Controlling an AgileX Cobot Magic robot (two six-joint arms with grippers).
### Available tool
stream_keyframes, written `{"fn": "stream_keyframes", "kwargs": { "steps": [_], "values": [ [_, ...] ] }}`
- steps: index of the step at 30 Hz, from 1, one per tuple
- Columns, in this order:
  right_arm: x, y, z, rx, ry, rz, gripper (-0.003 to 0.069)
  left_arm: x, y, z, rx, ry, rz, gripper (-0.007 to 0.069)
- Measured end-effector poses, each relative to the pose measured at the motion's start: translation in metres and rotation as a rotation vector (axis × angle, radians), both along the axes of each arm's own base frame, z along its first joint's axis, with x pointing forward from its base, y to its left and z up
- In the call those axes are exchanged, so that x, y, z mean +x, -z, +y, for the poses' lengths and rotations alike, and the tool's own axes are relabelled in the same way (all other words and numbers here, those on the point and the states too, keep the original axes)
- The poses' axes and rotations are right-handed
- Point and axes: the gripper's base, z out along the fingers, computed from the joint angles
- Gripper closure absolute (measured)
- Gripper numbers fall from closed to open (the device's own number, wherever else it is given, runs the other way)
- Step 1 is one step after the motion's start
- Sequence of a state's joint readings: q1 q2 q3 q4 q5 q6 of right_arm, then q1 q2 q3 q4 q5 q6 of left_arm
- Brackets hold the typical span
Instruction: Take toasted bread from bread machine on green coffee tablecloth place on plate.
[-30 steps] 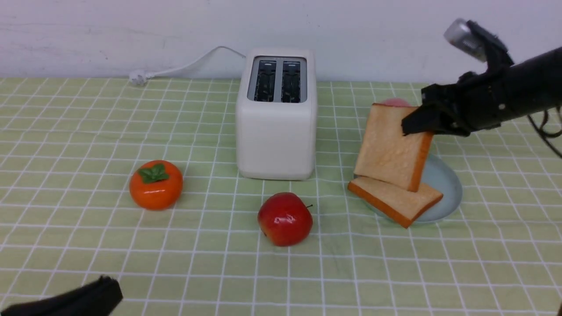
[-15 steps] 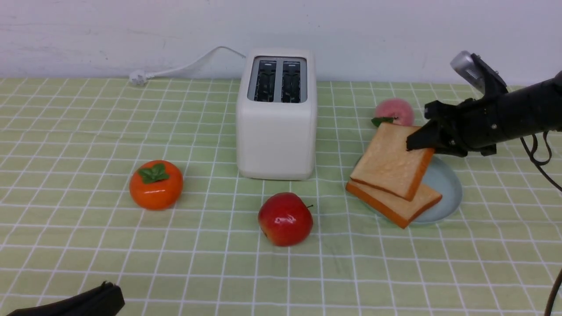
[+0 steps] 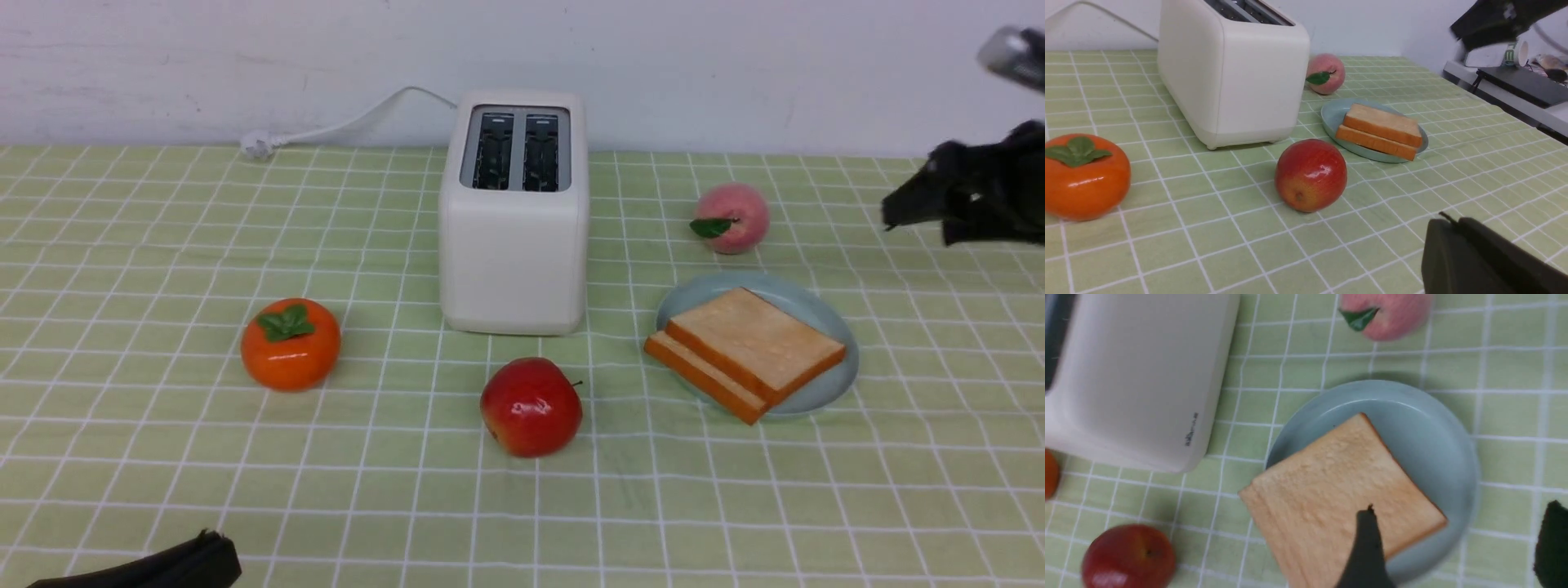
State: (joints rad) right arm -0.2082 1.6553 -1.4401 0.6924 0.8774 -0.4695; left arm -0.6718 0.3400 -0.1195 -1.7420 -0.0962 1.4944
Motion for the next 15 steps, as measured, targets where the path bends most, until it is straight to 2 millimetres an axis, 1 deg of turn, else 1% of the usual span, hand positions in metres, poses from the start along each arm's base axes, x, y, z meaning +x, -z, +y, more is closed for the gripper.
{"fn": "stream_keyframes", "kwargs": {
  "steps": [1, 2, 3, 5, 6, 7, 8, 9, 10, 11, 12, 14, 15],
  "values": [
    [-0.012, -0.015, 0.0, -0.012, 0.001, -0.015, 0.0185, -0.001, -0.001, -0.001, -0.004, 0.012, -0.003, 0.0624],
    [-0.018, -0.019, 0.0, -0.024, -0.002, -0.012, 0.0207, -0.001, -0.002, -0.001, -0.007, 0.017, -0.005, 0.0625],
    [-0.037, -0.037, 0.003, -0.046, -0.002, -0.029, 0.0267, -0.002, -0.005, -0.003, -0.013, 0.039, -0.013, 0.0625],
    [-0.068, -0.057, 0.008, -0.085, -0.005, -0.054, 0.0355, -0.003, -0.008, -0.005, -0.014, 0.062, -0.027, 0.0625],
    [-0.085, -0.063, 0.011, -0.096, -0.008, -0.055, 0.0416, -0.003, -0.009, -0.005, -0.012, 0.067, -0.032, 0.0625],
    [-0.11, -0.071, 0.016, -0.118, -0.012, -0.075, 0.0475, -0.003, -0.009, -0.005, -0.008, 0.068, -0.035, 0.0625],
    [-0.125, -0.076, 0.019, -0.129, -0.012, -0.091, 0.0512, -0.003, -0.009, -0.005, -0.008, 0.068, -0.036, 0.0625],
    [-0.144, -0.079, 0.022, -0.144, -0.015, -0.102, 0.0554, -0.003, -0.009, -0.005, -0.008, 0.068, -0.036, 0.0625],
    [-0.159, -0.08, 0.025, -0.154, -0.015, -0.115, 0.0585, -0.003, -0.009, -0.005, -0.007, 0.068, -0.036, 0.0625],
    [-0.173, -0.077, 0.028, -0.161, -0.017, -0.116, 0.0619, -0.003, -0.009, -0.005, -0.007, 0.069, -0.036, 0.0625],
    [-0.194, -0.074, 0.032, -0.171, -0.016, -0.136, 0.0645, -0.003, -0.009, -0.005, -0.007, 0.07, -0.036, 0.0625],
    [-0.223, -0.07, 0.039, -0.184, -0.013, -0.176, 0.0666, -0.003, -0.009, -0.005, -0.007, 0.07, -0.036, 0.0625],
    [-0.234, -0.063, 0.041, -0.184, -0.01, -0.181, 0.0669, -0.003, -0.009, -0.005, -0.007, 0.07, -0.036, 0.0625]
  ]
}}
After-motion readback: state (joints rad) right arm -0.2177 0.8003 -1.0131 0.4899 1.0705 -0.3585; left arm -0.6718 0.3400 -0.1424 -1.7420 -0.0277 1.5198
